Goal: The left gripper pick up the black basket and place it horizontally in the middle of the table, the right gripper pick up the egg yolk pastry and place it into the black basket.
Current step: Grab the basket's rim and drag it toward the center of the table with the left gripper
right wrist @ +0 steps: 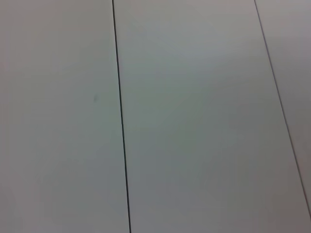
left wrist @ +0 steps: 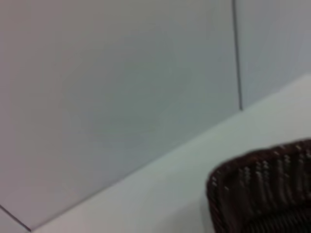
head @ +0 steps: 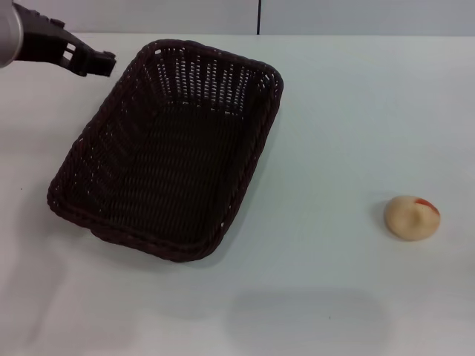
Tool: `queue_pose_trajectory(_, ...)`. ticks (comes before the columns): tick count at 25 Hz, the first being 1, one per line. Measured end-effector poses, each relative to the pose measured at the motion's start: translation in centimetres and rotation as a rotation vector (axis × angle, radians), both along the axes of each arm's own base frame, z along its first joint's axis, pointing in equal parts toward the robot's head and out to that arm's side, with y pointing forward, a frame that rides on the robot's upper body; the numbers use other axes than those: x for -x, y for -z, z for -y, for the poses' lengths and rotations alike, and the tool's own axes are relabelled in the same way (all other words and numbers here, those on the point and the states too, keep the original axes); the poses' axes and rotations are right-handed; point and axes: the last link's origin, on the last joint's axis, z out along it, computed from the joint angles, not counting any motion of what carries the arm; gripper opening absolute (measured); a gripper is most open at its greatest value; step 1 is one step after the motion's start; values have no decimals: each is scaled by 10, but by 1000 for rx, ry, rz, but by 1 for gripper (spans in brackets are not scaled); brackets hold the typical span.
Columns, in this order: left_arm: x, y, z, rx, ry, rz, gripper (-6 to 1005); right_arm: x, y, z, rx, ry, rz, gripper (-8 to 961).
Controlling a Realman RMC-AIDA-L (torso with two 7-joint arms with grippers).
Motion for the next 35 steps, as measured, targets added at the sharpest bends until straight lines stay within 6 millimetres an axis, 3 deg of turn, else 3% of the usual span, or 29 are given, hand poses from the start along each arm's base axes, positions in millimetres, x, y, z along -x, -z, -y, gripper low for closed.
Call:
queue_pose_trajectory(14,26,43,-20,151,-132,-74,719,2,1,-2,4,-10,-1,803)
queue_pose_trajectory(35,37,65,-35,213,-179,-107,696,1,-1,-1,-1,-11,4,803)
